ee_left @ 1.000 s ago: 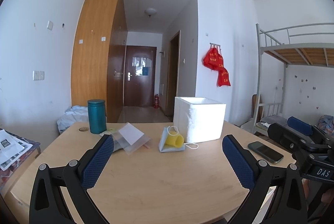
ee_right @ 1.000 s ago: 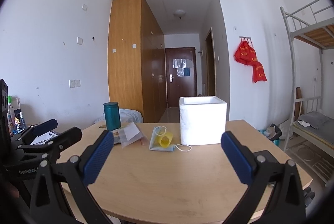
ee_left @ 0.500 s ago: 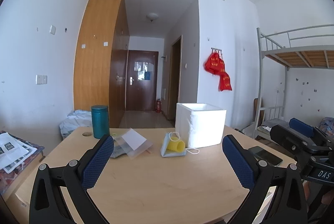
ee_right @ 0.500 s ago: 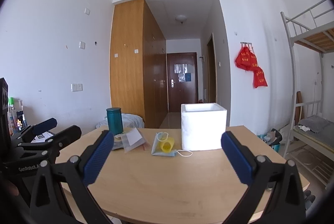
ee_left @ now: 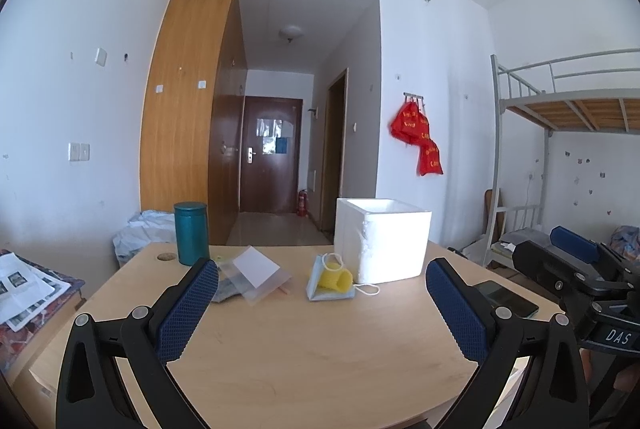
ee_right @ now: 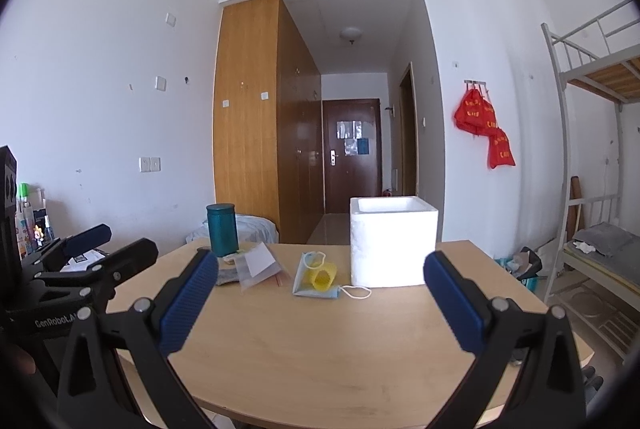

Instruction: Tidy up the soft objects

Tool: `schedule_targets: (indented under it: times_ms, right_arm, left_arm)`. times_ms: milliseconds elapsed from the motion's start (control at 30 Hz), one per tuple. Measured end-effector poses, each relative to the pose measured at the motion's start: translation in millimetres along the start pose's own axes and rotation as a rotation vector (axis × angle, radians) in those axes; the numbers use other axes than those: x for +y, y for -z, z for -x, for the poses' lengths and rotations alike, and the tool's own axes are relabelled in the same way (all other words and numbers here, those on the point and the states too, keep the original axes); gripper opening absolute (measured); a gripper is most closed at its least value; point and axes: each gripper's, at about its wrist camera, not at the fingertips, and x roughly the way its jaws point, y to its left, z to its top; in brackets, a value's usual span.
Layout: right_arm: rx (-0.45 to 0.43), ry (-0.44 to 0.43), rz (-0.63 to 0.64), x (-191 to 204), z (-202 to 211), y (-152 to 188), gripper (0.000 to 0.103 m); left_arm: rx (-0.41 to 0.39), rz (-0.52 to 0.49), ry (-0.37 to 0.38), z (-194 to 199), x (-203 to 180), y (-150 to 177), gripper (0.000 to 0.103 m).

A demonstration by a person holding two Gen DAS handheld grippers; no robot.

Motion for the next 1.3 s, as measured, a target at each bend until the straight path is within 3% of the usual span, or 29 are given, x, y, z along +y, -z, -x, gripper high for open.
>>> schedule_targets:
  times_ms: [600, 1300]
  right_arm:
    - [0.067, -0.040, -0.015, -5, -40, -8, 0.103]
    - [0.185, -0.081, -0.021, -8, -116, -22, 0.103]
  left_arm:
    - [0.045, 0.011, -0.027, -41, 12, -19, 0.103]
    - [0.132, 0.038, -0.084, -120, 45, -34, 0.103]
